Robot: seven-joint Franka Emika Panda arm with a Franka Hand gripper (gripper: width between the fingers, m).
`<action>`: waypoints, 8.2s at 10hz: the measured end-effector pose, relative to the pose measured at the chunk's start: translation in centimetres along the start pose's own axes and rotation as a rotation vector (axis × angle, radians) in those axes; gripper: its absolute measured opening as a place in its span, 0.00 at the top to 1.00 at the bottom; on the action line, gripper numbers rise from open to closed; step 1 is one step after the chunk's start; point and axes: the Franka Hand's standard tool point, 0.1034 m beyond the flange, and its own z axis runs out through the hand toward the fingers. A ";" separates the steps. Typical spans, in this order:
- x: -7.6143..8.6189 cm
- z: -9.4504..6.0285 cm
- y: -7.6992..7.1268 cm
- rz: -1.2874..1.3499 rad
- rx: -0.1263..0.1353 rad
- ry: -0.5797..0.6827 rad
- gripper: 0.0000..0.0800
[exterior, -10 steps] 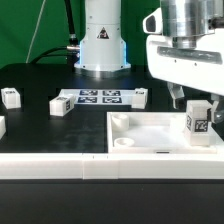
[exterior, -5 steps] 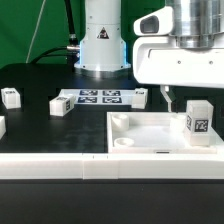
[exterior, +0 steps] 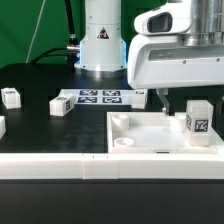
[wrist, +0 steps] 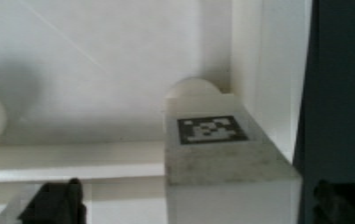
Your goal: Assemble one leg
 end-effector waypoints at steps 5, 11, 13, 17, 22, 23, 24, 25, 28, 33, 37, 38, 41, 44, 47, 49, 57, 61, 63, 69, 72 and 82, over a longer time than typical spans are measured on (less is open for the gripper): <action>0.0 0.0 0.0 0.016 0.000 0.000 0.64; -0.2 0.1 -0.1 0.560 0.043 0.056 0.64; -0.2 0.0 0.0 0.755 0.055 0.051 0.64; -0.2 0.1 0.0 1.059 0.072 0.053 0.63; -0.3 0.2 -0.3 1.494 0.107 0.019 0.63; -0.3 0.2 -0.3 1.522 0.110 0.016 0.63; -0.3 0.2 -0.3 1.520 0.111 0.015 0.63; -0.3 0.2 -0.4 1.510 0.111 0.015 0.54; -0.4 0.2 -0.5 1.310 0.101 0.014 0.23; -0.4 0.8 -0.8 0.665 0.065 0.034 0.19; -0.1 0.6 -0.7 0.243 0.013 0.054 0.19; 0.0 0.6 -0.6 0.166 0.005 0.064 0.19; -0.1 0.7 -0.5 0.132 0.003 0.064 0.52; 0.0 0.7 -0.5 0.169 0.004 0.064 0.64; 0.1 0.6 -0.2 0.396 0.043 0.086 0.64; 0.1 0.6 -0.3 0.645 0.055 0.093 0.64; 0.0 0.6 -0.6 1.535 0.125 0.064 0.63; -0.1 0.7 -1.0 1.757 0.154 0.031 0.53; 0.0 0.6 -1.0 1.618 0.145 0.038 0.33; 0.2 0.6 -0.9 0.866 0.094 0.082 0.19; 0.3 0.4 -1.0 0.542 0.028 0.093 0.19; 0.3 0.4 -0.6 0.161 -0.012 0.098 0.64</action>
Offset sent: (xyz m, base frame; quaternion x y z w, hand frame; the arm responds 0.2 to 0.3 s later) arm 0.0000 0.0000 0.0000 0.0000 0.0000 0.0000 1.0000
